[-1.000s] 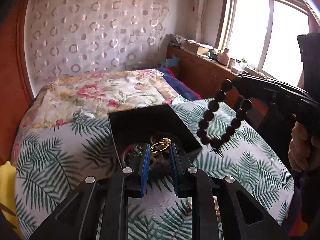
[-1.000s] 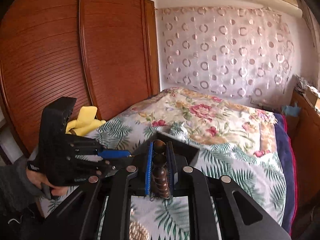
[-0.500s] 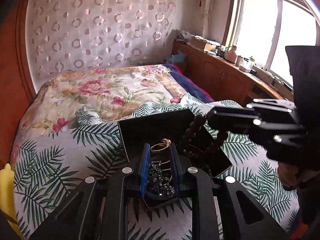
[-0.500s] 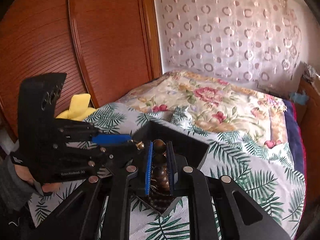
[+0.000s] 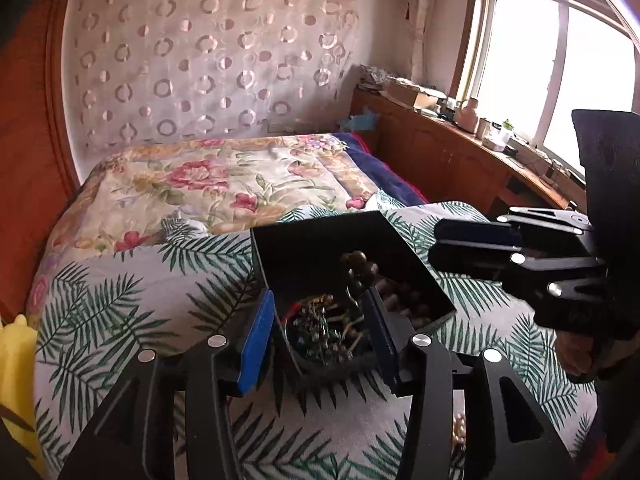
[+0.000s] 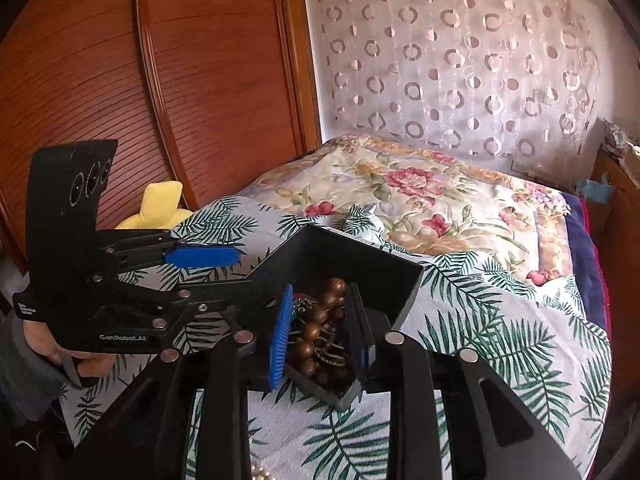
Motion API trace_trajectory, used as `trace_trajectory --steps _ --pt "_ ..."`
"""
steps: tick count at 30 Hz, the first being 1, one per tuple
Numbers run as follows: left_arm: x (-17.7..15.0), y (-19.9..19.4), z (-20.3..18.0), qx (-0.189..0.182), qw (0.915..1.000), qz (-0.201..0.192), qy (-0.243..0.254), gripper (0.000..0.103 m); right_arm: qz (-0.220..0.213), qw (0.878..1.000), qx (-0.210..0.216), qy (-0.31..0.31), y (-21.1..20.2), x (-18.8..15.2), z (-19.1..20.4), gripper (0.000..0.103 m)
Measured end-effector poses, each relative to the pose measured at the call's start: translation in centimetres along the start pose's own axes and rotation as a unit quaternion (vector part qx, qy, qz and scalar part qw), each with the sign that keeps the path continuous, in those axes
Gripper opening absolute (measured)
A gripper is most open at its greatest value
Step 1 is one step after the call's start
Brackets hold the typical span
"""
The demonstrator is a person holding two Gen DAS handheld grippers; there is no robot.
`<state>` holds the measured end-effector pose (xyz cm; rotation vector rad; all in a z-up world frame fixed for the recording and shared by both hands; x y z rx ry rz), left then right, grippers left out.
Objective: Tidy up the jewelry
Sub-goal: 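Lower the bead bracelet into the black box with the right tool while the left lowers the gold ring in, then open both tools and withdraw them from the black box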
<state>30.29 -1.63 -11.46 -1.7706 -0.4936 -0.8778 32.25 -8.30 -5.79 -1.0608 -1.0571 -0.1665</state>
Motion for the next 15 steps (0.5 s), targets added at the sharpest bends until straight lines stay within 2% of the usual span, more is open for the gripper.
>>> trace_trajectory --steps 4,7,9,11,15 --pt "-1.2 -1.5 -0.2 0.003 1.0 -0.003 -0.002 0.047 -0.001 1.0 -0.006 0.0 -1.5 -1.1 0.3 0.029" --pt "-2.1 -2.6 -0.4 0.006 1.0 -0.006 -0.003 0.058 0.007 1.0 -0.008 0.001 -2.7 -2.6 0.7 0.029" --pt "-2.8 -3.1 -0.6 0.008 0.9999 -0.006 -0.002 0.061 0.014 1.0 -0.009 -0.001 -3.2 -4.0 1.2 0.029" --pt "-3.7 -3.6 -0.9 0.01 0.9999 -0.007 -0.002 0.072 0.023 1.0 -0.012 -0.004 -3.7 -5.5 1.6 0.029" --pt "-5.3 -4.4 -1.3 0.014 0.9999 -0.01 -0.003 0.082 0.04 0.999 -0.015 -0.004 -4.1 -8.1 2.3 0.029"
Point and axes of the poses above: each gripper's, at about its wrist camera, not at the fingertips, and y roughly the way its jaws point, z to its left, x to its top, the point moved 10 cm from there along y, roughly the way its jaws point, and after that the axes turned 5 degrees about -x, right-handed, at the moved point
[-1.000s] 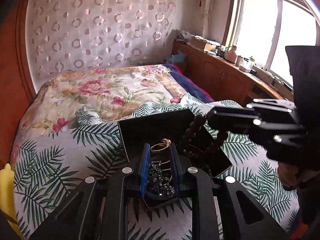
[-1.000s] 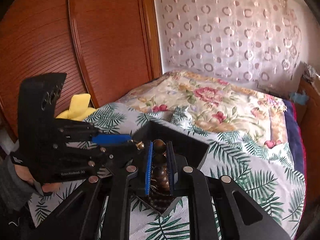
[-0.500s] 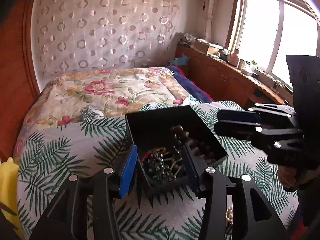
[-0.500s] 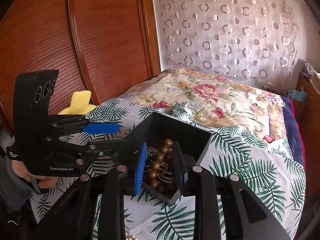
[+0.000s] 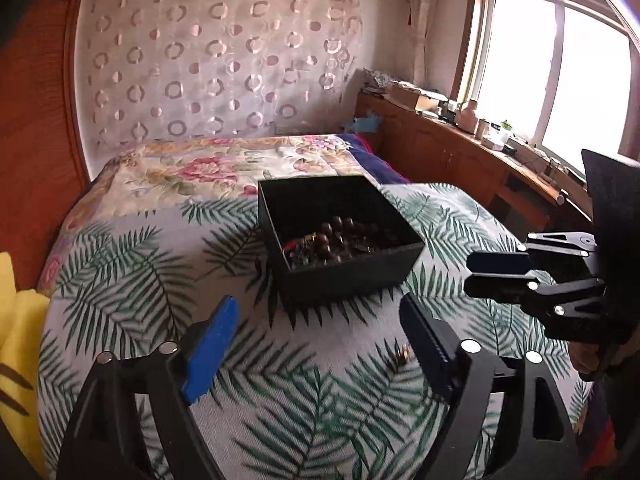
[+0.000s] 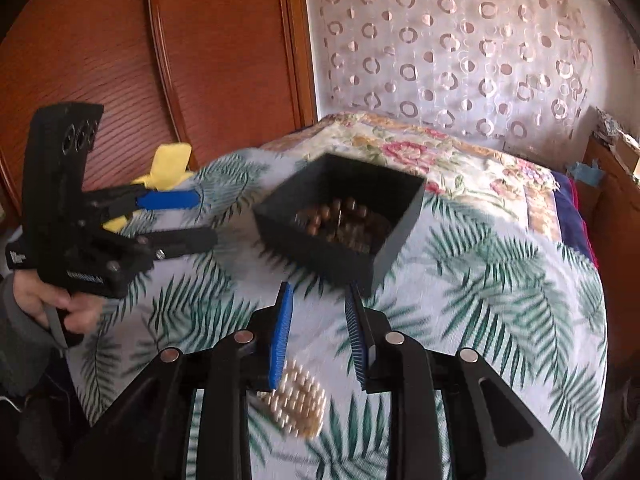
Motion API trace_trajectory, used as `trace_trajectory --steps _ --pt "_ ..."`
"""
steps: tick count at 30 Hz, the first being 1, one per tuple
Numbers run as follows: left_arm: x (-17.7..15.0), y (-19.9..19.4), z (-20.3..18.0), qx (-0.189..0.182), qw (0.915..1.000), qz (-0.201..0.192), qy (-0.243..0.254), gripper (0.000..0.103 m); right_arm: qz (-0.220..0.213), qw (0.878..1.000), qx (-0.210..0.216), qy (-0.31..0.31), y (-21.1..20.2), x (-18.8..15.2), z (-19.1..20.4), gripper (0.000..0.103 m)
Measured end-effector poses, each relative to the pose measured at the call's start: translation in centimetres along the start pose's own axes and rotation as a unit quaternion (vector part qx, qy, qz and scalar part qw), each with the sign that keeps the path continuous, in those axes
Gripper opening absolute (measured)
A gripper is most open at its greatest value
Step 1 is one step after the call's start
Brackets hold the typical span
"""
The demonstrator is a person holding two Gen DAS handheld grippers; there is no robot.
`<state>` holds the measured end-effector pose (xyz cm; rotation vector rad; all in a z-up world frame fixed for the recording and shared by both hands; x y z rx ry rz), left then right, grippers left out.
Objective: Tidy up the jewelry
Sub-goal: 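Open both tools and withdraw them from the black box, then grasp the pearl necklace with the right tool while the left tool grasps the small earring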
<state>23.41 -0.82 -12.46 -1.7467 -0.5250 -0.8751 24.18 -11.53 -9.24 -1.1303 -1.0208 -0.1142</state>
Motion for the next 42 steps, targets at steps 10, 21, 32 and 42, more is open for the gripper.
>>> trace_trajectory --steps 10,21,32,42 --pt "-3.5 -0.4 -0.8 0.004 0.9998 0.018 -0.002 0.083 0.047 0.999 -0.007 0.013 0.3 -5.5 -0.2 0.029" --pt "-4.4 0.0 -0.9 0.006 0.9996 0.028 -0.007 0.084 0.067 0.997 0.0 0.042 1.3 -8.1 -0.3 0.029" --pt "-4.5 1.0 -1.1 0.007 0.9994 0.034 0.003 0.084 0.045 0.999 0.0 0.025 0.4 -6.7 0.8 0.005" --pt "-4.6 2.6 -3.8 -0.031 0.9978 0.054 0.023 0.079 -0.014 0.999 -0.032 0.023 -3.9 -3.3 -1.0 0.005"
Point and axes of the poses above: each gripper's, at about its wrist camera, not at the fingertips, and y roughly the way its jaws point, z to its left, x to its top, the point moved 10 cm from there along y, roughly the way its jaws point, and after that the axes turned 5 degrees about -x, right-handed, at the moved point
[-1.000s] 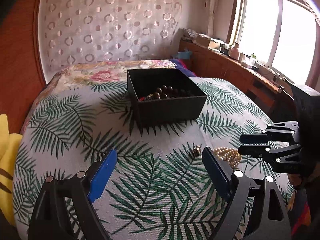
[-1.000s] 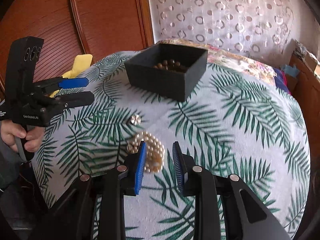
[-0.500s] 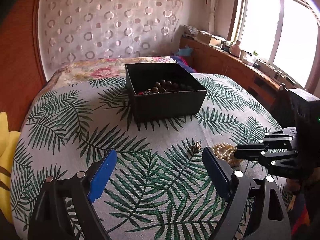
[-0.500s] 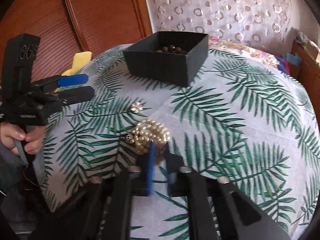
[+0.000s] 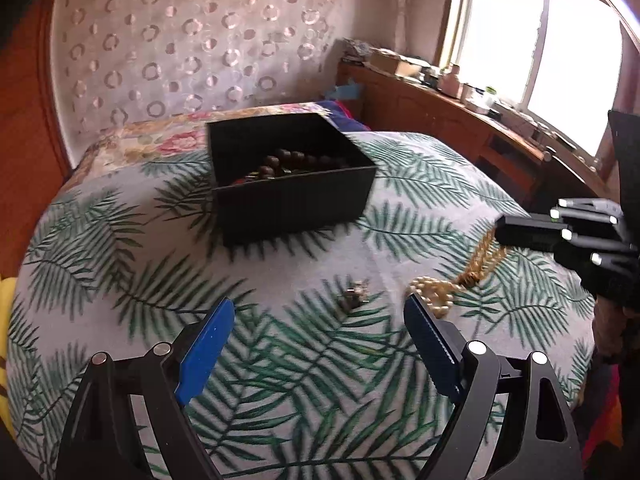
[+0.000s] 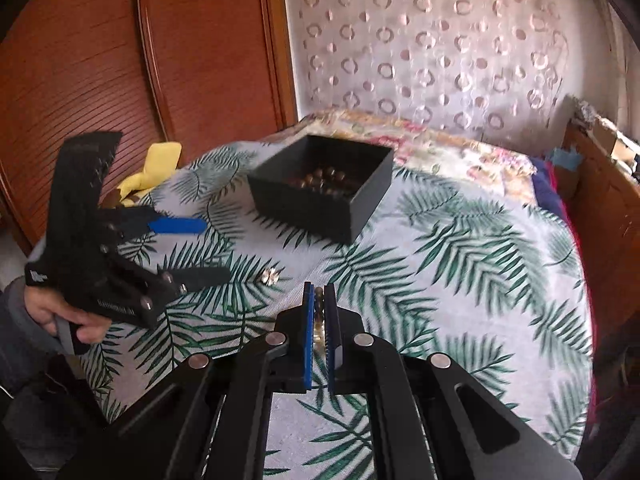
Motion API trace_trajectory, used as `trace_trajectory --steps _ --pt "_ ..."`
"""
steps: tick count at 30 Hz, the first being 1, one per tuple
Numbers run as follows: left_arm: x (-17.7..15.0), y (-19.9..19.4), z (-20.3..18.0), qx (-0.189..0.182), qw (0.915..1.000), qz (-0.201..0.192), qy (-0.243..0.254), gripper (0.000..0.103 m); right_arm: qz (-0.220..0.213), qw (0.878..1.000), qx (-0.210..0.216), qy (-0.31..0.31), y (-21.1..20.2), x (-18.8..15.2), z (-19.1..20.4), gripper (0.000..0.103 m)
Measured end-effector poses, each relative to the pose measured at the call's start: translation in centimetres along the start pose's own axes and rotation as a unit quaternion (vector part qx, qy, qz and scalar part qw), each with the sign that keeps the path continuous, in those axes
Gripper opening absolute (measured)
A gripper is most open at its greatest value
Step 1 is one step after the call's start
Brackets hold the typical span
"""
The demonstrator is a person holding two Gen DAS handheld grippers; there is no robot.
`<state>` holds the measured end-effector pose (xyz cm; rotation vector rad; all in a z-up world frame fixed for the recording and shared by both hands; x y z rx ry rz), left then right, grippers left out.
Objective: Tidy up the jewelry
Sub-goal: 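Grasp the pearl necklace with the right tool while the left tool grasps the small earring, then lower the pearl necklace into the black box with the right tool while the left lowers the earring in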
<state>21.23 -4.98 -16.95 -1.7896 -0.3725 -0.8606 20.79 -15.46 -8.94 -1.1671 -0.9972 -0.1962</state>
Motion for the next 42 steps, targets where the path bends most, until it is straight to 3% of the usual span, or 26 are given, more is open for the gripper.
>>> trace_trajectory --steps 5,6,18,25,34,42 --pt "-0.3 1.6 -1.5 -0.018 0.9992 0.029 0.019 0.039 -0.023 1.0 -0.009 0.001 -1.8 1.2 -0.7 0.005" --pt "-0.3 2.0 -1.8 -0.021 0.9989 0.036 0.023 0.037 -0.026 1.0 -0.01 0.001 -2.0 1.3 -0.8 0.005" --pt "-0.3 4.1 -2.5 -0.007 0.9976 0.056 0.041 0.034 -0.048 0.999 -0.015 -0.004 -3.6 2.6 -0.7 0.005" --pt "0.0 4.3 -2.2 0.001 0.9975 0.053 0.046 0.015 -0.05 0.999 -0.015 -0.01 -3.9 3.2 -0.4 0.005" --pt "1.7 2.0 -2.1 -0.006 0.9991 0.017 0.039 0.014 -0.065 0.997 -0.019 -0.02 -4.8 5.3 0.0 0.005" --pt "5.2 -0.8 -0.9 0.005 0.9992 -0.023 0.031 0.014 -0.105 0.994 -0.027 -0.035 -6.3 10.1 0.1 0.005"
Point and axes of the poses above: each gripper's, at about its wrist camera, not at the fingertips, and y roughly the way its jaws point, z to its left, x to its top, the point moved 10 cm from there along y, roughly the way its jaws point, and after that the axes turned 5 degrees about -x, right-handed, at the moved point
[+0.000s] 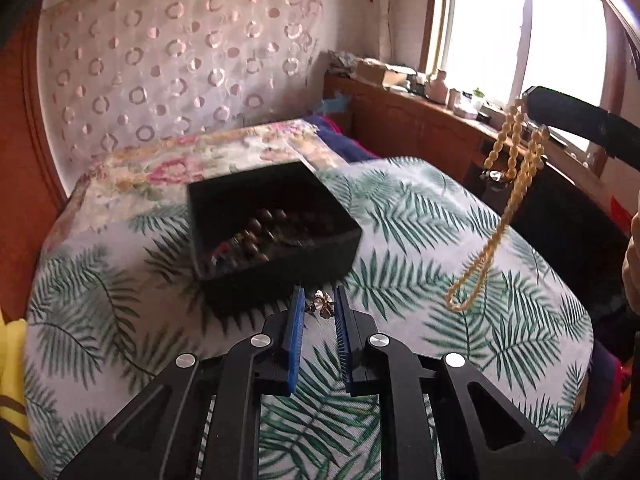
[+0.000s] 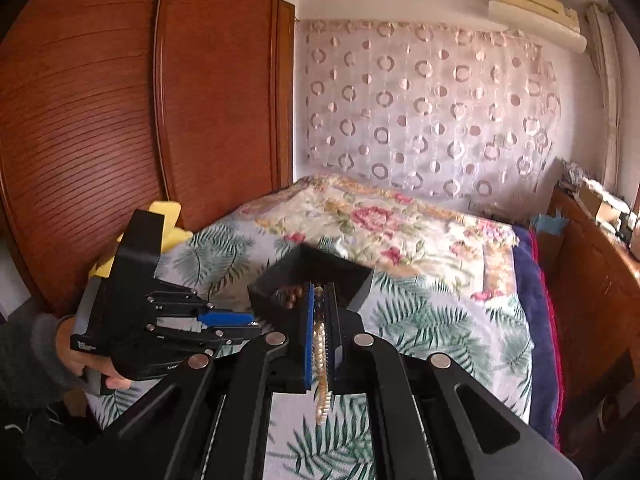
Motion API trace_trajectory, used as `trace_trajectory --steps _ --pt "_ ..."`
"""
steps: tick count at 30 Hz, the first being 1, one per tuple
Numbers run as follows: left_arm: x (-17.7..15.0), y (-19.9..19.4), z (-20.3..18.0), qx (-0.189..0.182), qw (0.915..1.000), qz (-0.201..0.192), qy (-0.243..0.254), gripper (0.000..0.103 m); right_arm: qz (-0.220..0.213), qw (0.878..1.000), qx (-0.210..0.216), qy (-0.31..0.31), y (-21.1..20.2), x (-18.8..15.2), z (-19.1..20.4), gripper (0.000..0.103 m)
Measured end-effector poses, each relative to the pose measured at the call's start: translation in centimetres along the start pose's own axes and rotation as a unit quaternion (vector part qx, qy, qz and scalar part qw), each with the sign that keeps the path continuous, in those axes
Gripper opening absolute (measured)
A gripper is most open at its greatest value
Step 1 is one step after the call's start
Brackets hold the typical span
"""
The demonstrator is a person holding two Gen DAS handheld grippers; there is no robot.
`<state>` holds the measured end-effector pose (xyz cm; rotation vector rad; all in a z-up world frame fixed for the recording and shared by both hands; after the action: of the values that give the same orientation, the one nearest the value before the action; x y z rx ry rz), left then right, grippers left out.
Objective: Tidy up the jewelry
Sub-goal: 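Lower the pearl necklace into the black box with the right tool while the left lowers the earring in, then open both tools and withdraw them from the black box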
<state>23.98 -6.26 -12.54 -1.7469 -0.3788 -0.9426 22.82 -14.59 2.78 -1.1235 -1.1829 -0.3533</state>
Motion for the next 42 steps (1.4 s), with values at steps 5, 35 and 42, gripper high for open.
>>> trace_trajectory --steps 5,35,42 --pt "2.0 -0.9 0.9 0.012 0.9998 -0.015 -0.002 0.014 -0.014 1.0 -0.012 -0.015 1.0 3.2 -0.2 0.005" --pt "6.0 3.0 6.5 0.043 0.9986 -0.013 -0.028 0.014 0.087 0.996 -0.009 0.009 15.3 0.7 0.6 0.006" --pt "6.8 3.9 6.9 0.05 0.9982 -0.012 -0.032 0.014 0.09 0.996 -0.001 0.023 15.1 -0.2 0.5 0.008"
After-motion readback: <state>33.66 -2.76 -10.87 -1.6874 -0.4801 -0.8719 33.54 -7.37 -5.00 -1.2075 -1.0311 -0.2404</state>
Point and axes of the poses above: each gripper's, at about its wrist camera, not at the fingertips, and y roughly the way its jaws point, z to its left, x to its top, the point moved 10 cm from there along y, roughly the way its jaws point, and after that the axes turned 5 degrees about -x, right-handed, at the moved point
